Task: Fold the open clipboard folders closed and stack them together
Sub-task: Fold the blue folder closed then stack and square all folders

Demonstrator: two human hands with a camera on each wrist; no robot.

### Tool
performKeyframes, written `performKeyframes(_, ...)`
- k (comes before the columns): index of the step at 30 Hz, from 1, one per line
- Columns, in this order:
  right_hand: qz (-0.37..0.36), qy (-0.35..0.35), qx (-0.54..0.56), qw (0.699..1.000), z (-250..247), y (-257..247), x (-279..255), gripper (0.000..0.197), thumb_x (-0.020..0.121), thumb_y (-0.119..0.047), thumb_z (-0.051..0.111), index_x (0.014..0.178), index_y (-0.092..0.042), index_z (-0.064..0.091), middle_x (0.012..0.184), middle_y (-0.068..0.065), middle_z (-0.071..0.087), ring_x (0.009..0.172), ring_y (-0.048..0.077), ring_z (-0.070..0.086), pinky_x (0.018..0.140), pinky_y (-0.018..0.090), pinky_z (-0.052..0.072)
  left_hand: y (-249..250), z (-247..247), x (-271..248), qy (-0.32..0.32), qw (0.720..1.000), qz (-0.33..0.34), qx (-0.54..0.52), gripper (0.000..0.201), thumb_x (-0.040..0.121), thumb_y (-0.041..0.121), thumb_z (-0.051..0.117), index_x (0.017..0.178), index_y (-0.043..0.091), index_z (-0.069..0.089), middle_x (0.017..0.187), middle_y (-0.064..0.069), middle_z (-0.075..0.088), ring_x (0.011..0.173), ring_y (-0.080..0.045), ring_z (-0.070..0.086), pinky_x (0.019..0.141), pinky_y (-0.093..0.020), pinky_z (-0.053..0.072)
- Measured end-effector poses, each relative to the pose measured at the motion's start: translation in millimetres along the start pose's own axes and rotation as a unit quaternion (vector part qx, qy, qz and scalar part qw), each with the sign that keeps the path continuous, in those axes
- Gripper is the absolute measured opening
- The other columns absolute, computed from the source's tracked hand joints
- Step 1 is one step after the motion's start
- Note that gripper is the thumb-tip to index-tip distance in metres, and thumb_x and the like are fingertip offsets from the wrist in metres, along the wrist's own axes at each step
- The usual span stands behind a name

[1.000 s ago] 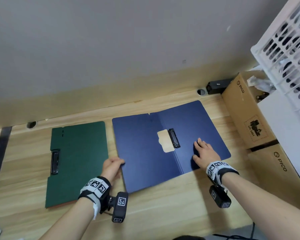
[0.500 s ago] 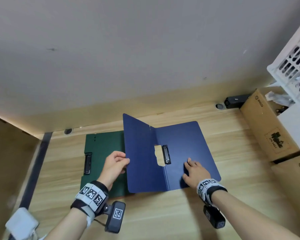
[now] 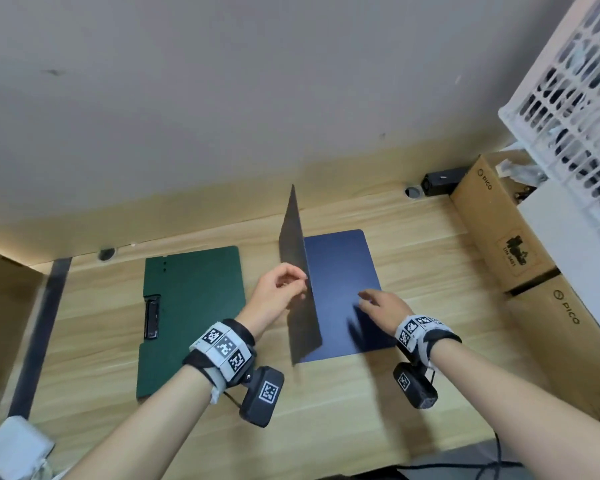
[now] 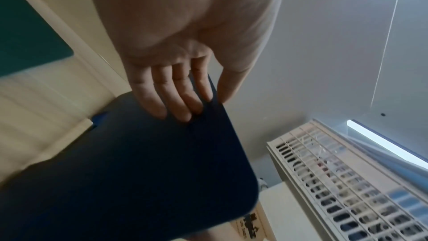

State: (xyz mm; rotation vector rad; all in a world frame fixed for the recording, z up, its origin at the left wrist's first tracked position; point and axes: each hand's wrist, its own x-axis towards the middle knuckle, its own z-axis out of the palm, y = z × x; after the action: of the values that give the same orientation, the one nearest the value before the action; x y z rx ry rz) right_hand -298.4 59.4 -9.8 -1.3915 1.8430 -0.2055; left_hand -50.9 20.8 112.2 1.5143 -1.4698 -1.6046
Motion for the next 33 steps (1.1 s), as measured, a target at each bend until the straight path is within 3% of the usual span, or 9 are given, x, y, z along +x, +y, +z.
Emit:
performKeyframes(4, 0.037, 0.063, 0.175, 0.982, -14.4, 20.2, 6.1, 0.071, 0.084, -0.065, 0.029, 0.098, -0.008, 0.068, 0.100, 0.013, 0.072, 0.094, 0.032, 0.065, 0.090, 0.042, 0.049, -10.6, 27.9, 13.6, -0.064, 0.994, -0.009, 0.088, 0.029, 0.091, -0.005, 0.044, 0.085, 0.016, 0.063, 0.087, -0.002, 0.066, 0.073, -0.011, 0.060, 0.058, -0.020, 0.043)
performKeyframes(9, 0.115, 0.060, 0.331, 0.935, -20.9, 51.9, 14.6, 0.046, 0.098, -0.047, 0.038, 0.099, -0.012, 0.068, 0.092, 0.009, 0.072, 0.077, 0.022, 0.065, 0.070, 0.032, 0.047, -51.8, 34.8, 26.8, -0.039, 0.988, -0.083, 0.128, 0.032, 0.088, -0.012, 0.042, 0.085, 0.011, 0.063, 0.084, -0.003, 0.064, 0.072, -0.011, 0.057, 0.055, -0.011, 0.043)
performKeyframes(12, 0.111, 0.057, 0.287, 0.950, -11.0, 79.9, 18.6, 0.022, 0.092, -0.034, 0.056, 0.098, -0.016, 0.069, 0.101, 0.007, 0.071, 0.098, 0.028, 0.067, 0.089, 0.040, 0.052, -82.4, 33.3, 29.4, -0.012, 0.980, -0.141, 0.144, 0.040, 0.084, -0.016, 0.039, 0.081, 0.016, 0.063, 0.089, -0.003, 0.064, 0.081, -0.015, 0.057, 0.059, -0.014, 0.044)
performKeyframes(14, 0.086, 0.069, 0.189, 0.976, -4.9, 87.8, 17.5, 0.025, 0.089, -0.022, 0.060, 0.110, -0.011, 0.068, 0.114, 0.008, 0.069, 0.109, 0.026, 0.063, 0.099, 0.036, 0.046, -97.2, 33.9, 29.0, 0.007, 0.974, -0.170, 0.149, 0.034, 0.087, -0.011, 0.042, 0.098, 0.013, 0.064, 0.105, -0.006, 0.064, 0.087, -0.015, 0.056, 0.070, -0.024, 0.050)
performKeyframes(16, 0.068, 0.094, 0.136, 0.984, 1.2, 87.6, 19.9, 0.032, 0.089, -0.018, 0.057, 0.119, -0.010, 0.065, 0.121, 0.009, 0.066, 0.112, 0.026, 0.061, 0.101, 0.035, 0.045, -105.7, 35.6, 31.0, 0.028, 0.971, -0.193, 0.138, 0.035, 0.090, -0.007, 0.046, 0.119, 0.007, 0.058, 0.116, -0.006, 0.061, 0.094, -0.015, 0.054, 0.081, -0.034, 0.050)
performKeyframes(20, 0.065, 0.102, 0.087, 0.989, 16.5, 80.0, 33.9, 0.035, 0.086, -0.023, 0.056, 0.120, -0.017, 0.061, 0.113, 0.009, 0.063, 0.103, 0.026, 0.061, 0.093, 0.035, 0.046, -118.7, 40.3, 38.8, 0.062, 0.969, -0.238, 0.040, 0.048, 0.088, 0.004, 0.057, 0.134, 0.002, 0.046, 0.119, -0.010, 0.057, 0.106, -0.023, 0.056, 0.090, -0.033, 0.046)
performKeyframes(25, 0.091, 0.112, 0.075, 0.987, 30.1, 68.8, 38.1, 0.037, 0.075, -0.030, 0.059, 0.110, -0.016, 0.058, 0.110, 0.003, 0.056, 0.099, 0.023, 0.057, 0.091, 0.033, 0.046, -126.2, 28.0, 48.3, 0.073, 0.955, -0.283, -0.045, 0.019, 0.091, 0.020, 0.059, 0.107, 0.010, 0.063, 0.085, -0.006, 0.063, 0.068, -0.018, 0.057, 0.056, -0.026, 0.042)
performKeyframes(31, 0.134, 0.081, 0.108, 0.982, 36.5, 42.3, 34.0, 0.026, 0.084, -0.026, 0.062, 0.105, -0.019, 0.049, 0.110, 0.006, 0.060, 0.097, 0.024, 0.059, 0.088, 0.033, 0.045, -117.5, 1.1, 49.0, 0.033, 0.978, -0.207, -0.003, 0.018, 0.089, 0.009, 0.066, 0.105, 0.010, 0.058, 0.088, -0.005, 0.060, 0.083, -0.018, 0.057, 0.076, -0.026, 0.044)
performKeyframes(33, 0.137, 0.067, 0.116, 0.981, 39.9, 26.3, 36.5, 0.026, 0.085, -0.028, 0.063, 0.106, -0.018, 0.052, 0.110, 0.007, 0.065, 0.099, 0.025, 0.062, 0.091, 0.035, 0.046, -110.6, -14.1, 46.5, 0.030, 0.982, -0.187, -0.018, 0.019, 0.090, 0.004, 0.063, 0.101, 0.012, 0.050, 0.090, -0.004, 0.062, 0.087, -0.019, 0.059, 0.070, -0.023, 0.047)
